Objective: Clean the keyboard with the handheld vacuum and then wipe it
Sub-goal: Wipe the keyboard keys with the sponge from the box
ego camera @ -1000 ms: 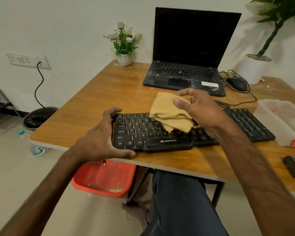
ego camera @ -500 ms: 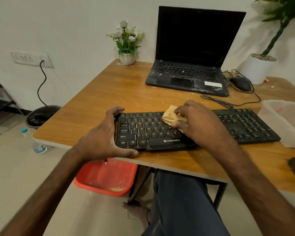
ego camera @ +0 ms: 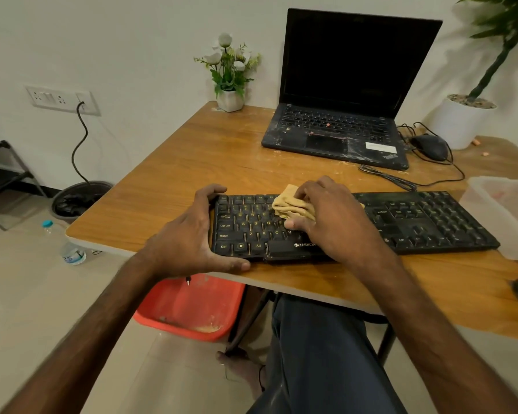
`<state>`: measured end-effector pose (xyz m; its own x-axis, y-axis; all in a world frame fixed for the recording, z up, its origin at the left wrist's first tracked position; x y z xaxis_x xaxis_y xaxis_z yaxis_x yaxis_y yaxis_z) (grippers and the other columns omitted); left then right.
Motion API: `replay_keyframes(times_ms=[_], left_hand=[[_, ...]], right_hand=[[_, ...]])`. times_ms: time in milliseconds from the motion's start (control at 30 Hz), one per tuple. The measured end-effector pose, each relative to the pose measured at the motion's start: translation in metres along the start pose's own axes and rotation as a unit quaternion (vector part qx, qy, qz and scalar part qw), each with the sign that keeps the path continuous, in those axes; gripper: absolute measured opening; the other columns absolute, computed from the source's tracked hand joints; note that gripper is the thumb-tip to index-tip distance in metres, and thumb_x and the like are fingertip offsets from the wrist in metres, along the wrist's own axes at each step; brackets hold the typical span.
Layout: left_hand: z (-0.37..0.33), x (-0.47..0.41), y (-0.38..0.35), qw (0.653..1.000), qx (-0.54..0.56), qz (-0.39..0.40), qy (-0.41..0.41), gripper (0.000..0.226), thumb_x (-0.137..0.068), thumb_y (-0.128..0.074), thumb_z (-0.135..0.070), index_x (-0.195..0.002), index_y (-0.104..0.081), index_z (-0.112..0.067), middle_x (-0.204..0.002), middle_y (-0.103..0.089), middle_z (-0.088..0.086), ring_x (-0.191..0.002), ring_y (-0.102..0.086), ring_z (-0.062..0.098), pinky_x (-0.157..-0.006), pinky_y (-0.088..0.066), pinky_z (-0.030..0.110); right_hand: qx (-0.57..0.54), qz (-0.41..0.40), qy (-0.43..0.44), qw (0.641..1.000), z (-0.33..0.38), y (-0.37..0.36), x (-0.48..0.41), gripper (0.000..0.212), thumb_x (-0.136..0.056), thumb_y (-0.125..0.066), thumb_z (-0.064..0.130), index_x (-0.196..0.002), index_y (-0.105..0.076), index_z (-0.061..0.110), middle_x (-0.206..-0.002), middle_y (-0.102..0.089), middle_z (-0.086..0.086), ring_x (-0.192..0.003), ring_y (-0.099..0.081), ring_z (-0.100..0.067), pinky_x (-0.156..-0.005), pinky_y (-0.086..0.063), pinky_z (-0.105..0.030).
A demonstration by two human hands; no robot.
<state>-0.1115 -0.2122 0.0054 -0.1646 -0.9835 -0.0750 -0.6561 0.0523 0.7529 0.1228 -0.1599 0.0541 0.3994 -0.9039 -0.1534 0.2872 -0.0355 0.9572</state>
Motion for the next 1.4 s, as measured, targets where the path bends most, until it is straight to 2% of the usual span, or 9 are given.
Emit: replay_keyframes(times_ms=[200, 333, 500, 667, 833, 1033, 1200, 1267, 1400], left_hand=[[0.000, -0.001, 0.000, 1.000, 0.008, 0.002, 0.002, 0.132, -0.043, -0.077, -0.082, -0.145, -0.004, -0.042, -0.144, -0.038, -0.014, -0.127, -0.047, 0.005, -0.108, -0.042, 0.032], [-0.001, -0.002, -0.001, 1.000, 0.005, -0.003, 0.001, 0.131, -0.044, -0.078, -0.080, -0.146, -0.005, -0.041, -0.138, -0.039, -0.022, -0.123, -0.046, -0.002, -0.102, -0.039, 0.024], [-0.002, 0.001, 0.001, 1.000, 0.010, -0.006, -0.004, 0.131, -0.044, -0.078, -0.080, -0.145, -0.003, -0.044, -0.127, -0.035, -0.033, -0.111, -0.044, -0.020, -0.091, -0.041, 0.012], [-0.001, 0.001, 0.001, 1.000, 0.013, -0.012, 0.001, 0.135, -0.042, -0.078, -0.080, -0.147, -0.004, -0.040, -0.138, -0.033, -0.021, -0.125, -0.045, 0.001, -0.104, -0.041, 0.026], [-0.003, -0.001, -0.001, 1.000, 0.005, -0.008, -0.006, 0.132, -0.043, -0.078, -0.080, -0.146, -0.006, -0.039, -0.136, -0.038, -0.020, -0.123, -0.047, 0.002, -0.105, -0.040, 0.027], [-0.002, 0.001, 0.000, 1.000, 0.009, -0.014, -0.010, 0.130, -0.045, -0.082, -0.077, -0.144, -0.006, -0.040, -0.129, -0.038, -0.032, -0.114, -0.051, -0.011, -0.092, -0.049, 0.021], [-0.002, 0.001, 0.001, 1.000, 0.014, -0.018, -0.009, 0.129, -0.042, -0.079, -0.080, -0.143, -0.006, -0.042, -0.127, -0.031, -0.038, -0.114, -0.045, -0.017, -0.093, -0.045, 0.019], [-0.002, 0.000, 0.000, 1.000, 0.008, -0.016, -0.009, 0.129, -0.042, -0.079, -0.080, -0.142, -0.006, -0.043, -0.130, -0.036, -0.031, -0.115, -0.048, -0.012, -0.097, -0.045, 0.023], [0.002, 0.001, 0.000, 1.000, 0.007, -0.019, -0.002, 0.128, -0.044, -0.082, -0.078, -0.142, -0.008, -0.042, -0.138, -0.042, -0.016, -0.124, -0.049, 0.001, -0.106, -0.044, 0.031]], right_hand=[[0.010, -0.048, 0.019, 0.999, -0.012, 0.000, 0.003, 0.034, -0.092, -0.064, 0.030, -0.124, -0.063, 0.019, -0.111, -0.057, 0.004, -0.105, -0.048, -0.011, -0.084, -0.034, -0.025], [0.024, -0.062, 0.047, 0.997, 0.008, -0.007, 0.003, 0.023, -0.095, -0.060, 0.019, -0.117, -0.063, 0.016, -0.106, -0.054, 0.005, -0.097, -0.046, -0.008, -0.084, -0.037, -0.023], [0.027, -0.023, 0.184, 0.982, 0.067, -0.018, 0.008, 0.039, -0.093, -0.059, 0.010, -0.131, -0.053, 0.015, -0.123, -0.051, -0.001, -0.114, -0.046, -0.016, -0.092, -0.043, -0.031], [0.068, -0.058, 0.063, 0.994, 0.014, -0.002, 0.010, 0.037, -0.095, -0.058, 0.016, -0.132, -0.054, 0.018, -0.115, -0.053, 0.001, -0.102, -0.046, -0.010, -0.089, -0.043, -0.026], [0.076, -0.078, -0.065, 0.992, 0.007, 0.002, 0.012, 0.040, -0.092, -0.062, 0.014, -0.131, -0.052, 0.011, -0.120, -0.053, -0.003, -0.107, -0.050, -0.016, -0.094, -0.045, -0.030], [-0.005, -0.062, 0.055, 0.997, 0.083, -0.023, -0.005, 0.044, -0.089, -0.065, 0.013, -0.131, -0.050, 0.012, -0.121, -0.050, -0.003, -0.110, -0.047, -0.018, -0.089, -0.042, -0.029], [0.049, -0.058, 0.083, 0.994, 0.060, -0.018, -0.003, 0.043, -0.095, -0.056, 0.011, -0.137, -0.046, 0.017, -0.130, -0.048, -0.004, -0.118, -0.044, -0.020, -0.095, -0.044, -0.034], [0.044, -0.053, 0.075, 0.995, 0.046, -0.015, -0.003, 0.041, -0.095, -0.056, 0.012, -0.135, -0.050, 0.021, -0.126, -0.051, -0.001, -0.115, -0.047, -0.018, -0.094, -0.045, -0.033], [-0.191, -0.063, -0.018, 0.979, 0.020, 0.003, -0.012, 0.024, -0.094, -0.063, 0.016, -0.116, -0.068, 0.024, -0.106, -0.065, 0.008, -0.086, -0.059, -0.003, -0.073, -0.049, -0.014]])
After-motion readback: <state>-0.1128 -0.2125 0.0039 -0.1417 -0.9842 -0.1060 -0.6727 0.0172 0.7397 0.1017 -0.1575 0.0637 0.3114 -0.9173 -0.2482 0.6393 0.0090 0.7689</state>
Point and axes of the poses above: each hand's wrist, its own x-axis away from the middle knuckle, its own y-axis out of the back of the hand, z = x × y, the point moved 1 cm from there along -x, towards the middle knuckle
